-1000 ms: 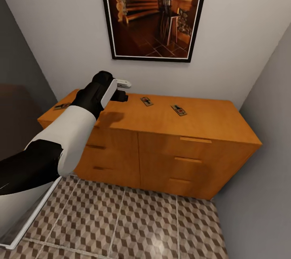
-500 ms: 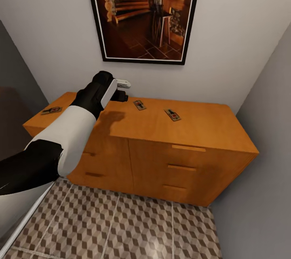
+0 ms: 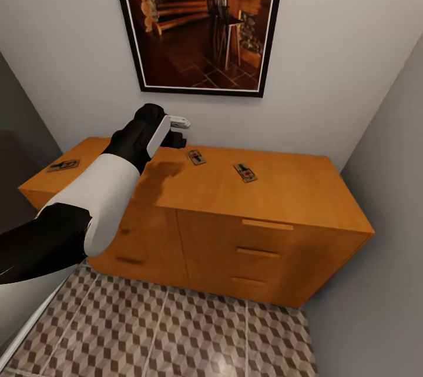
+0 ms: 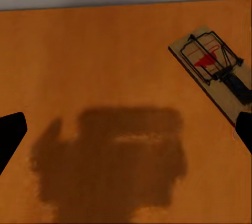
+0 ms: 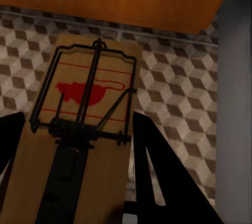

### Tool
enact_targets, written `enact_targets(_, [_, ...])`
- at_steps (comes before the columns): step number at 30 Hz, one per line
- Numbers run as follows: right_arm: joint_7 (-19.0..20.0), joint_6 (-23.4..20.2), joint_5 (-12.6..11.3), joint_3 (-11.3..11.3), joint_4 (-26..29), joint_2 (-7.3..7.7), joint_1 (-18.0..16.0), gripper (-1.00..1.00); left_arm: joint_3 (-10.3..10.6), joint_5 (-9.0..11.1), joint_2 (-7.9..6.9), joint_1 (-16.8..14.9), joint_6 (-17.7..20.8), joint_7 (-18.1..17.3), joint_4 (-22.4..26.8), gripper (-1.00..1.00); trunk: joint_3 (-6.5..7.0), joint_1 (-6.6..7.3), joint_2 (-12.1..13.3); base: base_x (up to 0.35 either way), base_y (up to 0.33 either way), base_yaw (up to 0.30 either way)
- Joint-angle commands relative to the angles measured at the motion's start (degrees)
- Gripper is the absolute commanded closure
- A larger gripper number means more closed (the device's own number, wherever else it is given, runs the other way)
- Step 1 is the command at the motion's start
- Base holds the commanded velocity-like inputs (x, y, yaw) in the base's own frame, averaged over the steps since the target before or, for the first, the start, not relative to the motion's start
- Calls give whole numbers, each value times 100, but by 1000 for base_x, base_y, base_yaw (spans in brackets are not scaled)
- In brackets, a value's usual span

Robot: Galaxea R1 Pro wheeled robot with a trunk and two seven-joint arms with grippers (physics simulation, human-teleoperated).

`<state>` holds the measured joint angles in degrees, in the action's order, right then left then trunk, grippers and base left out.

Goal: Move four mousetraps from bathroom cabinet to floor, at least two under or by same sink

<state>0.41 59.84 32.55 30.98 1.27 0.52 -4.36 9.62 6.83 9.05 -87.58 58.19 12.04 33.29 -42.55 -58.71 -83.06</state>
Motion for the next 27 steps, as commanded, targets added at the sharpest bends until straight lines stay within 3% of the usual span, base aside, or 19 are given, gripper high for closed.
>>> enact_targets(1, [29,16,29,48,-4,1,-3,100,23,62,-1,-5,17,53,2,-100,-5,-2,-2,197,-177,0])
enact_targets(8, [29,16,30,48,-4,1,-4,100,23,62,-4,-5,17,53,2,-100,-5,-2,-2,157,-140,0])
enact_targets(27, [29,16,30,48,-4,1,-5,100,23,64,1,-5,17,53,9,-100,-5,-2,-2,7,-6,0])
